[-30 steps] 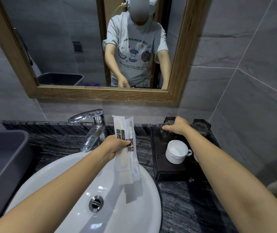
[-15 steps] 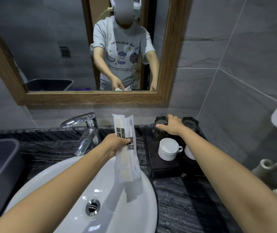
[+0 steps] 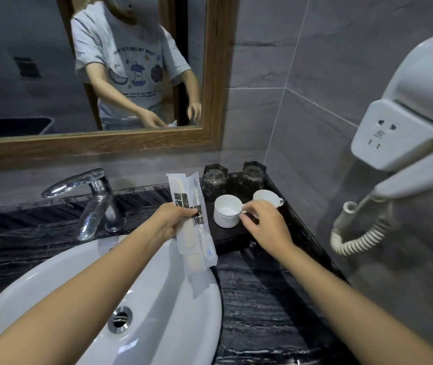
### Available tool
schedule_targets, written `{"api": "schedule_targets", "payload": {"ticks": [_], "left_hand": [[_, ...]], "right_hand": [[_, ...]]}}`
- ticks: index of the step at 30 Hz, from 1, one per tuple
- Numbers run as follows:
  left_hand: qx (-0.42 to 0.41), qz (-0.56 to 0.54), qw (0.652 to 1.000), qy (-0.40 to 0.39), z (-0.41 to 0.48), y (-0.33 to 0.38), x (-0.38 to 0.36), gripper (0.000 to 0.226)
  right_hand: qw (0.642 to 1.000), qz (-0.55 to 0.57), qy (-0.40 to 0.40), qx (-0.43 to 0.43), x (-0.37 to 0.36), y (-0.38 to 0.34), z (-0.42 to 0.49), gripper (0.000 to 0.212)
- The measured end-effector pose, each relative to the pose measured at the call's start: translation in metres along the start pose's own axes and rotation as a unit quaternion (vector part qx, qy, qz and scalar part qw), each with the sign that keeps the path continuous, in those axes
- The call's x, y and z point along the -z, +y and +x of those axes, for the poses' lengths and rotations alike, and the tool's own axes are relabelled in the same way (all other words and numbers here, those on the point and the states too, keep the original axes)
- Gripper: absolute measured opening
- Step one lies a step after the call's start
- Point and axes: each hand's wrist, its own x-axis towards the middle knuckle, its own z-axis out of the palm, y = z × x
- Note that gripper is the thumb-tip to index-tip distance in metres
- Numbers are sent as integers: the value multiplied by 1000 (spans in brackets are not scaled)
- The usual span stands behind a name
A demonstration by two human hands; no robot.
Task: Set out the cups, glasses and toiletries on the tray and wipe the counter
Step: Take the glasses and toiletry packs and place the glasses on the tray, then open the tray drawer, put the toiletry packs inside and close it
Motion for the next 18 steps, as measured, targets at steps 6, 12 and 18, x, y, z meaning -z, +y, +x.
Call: {"api": "schedule_targets", "payload": {"ticks": [6,12,18], "left_hand": [[1,-34,999,-7,9,-20,7,15],[4,-35,999,6,6,-28,14,14],[14,-39,999,14,9,-34,23,14]], "right_hand": [[984,11,-19,-176,-45,52,-34,25],[948,102,45,-299,-86,66,-19,27],[899,220,105,-365,-100,74,-12,13]]}}
